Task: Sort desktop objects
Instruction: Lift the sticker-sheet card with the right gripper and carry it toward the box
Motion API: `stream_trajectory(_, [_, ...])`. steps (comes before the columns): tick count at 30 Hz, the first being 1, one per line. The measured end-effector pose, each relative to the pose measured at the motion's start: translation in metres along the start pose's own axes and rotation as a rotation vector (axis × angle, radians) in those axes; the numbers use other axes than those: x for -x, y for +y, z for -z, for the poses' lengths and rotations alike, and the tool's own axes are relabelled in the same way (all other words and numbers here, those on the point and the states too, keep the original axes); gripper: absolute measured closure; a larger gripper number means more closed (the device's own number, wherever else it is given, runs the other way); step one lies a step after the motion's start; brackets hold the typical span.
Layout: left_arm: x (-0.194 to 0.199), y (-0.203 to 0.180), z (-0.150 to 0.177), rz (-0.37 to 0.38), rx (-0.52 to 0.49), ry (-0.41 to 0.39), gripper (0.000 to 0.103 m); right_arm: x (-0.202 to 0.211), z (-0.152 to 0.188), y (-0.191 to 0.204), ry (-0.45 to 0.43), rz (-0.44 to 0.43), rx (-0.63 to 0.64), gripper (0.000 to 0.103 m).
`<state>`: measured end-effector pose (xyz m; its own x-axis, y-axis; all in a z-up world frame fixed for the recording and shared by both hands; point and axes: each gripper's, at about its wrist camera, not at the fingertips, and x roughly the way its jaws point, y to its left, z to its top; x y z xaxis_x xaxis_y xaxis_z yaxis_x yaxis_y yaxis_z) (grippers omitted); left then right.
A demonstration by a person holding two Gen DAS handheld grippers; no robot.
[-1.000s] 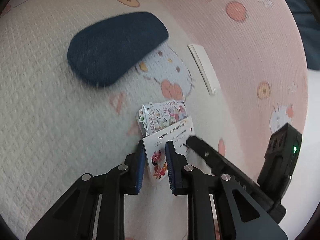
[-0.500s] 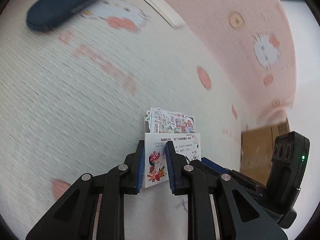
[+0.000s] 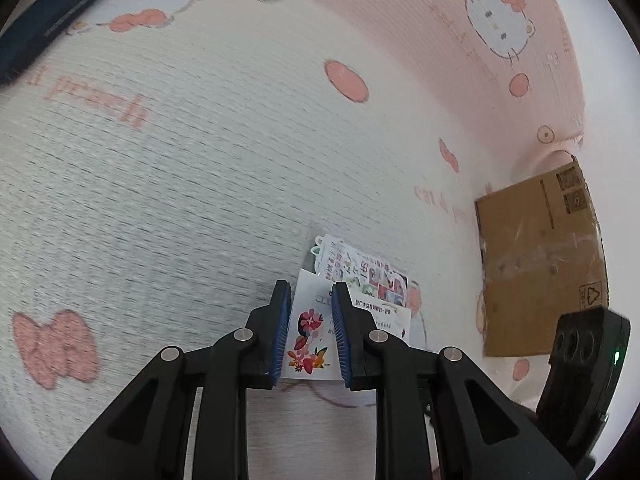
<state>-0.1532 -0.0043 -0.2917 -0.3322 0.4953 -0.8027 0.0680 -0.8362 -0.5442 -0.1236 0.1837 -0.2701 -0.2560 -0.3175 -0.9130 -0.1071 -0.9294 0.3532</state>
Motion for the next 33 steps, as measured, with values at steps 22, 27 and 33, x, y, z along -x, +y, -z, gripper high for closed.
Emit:
stream_trajectory(22, [0.019,0.016,0.004,0.018,0.126,0.027,0.051,0.02,-0.009,-0.049,-0.076,-0.125,-0.123,0.059])
stream_trajectory(27, [0.013,0.004,0.009,-0.002,0.069,0.021,0.049,0.013,-0.015,-0.04,-0.084,-0.159,-0.087,0.059])
stream_trajectory(33, [0.003,-0.012,0.007,-0.031,0.001,0.016,0.05,-0.001,-0.018,-0.041,-0.122,-0.173,-0.106,0.059])
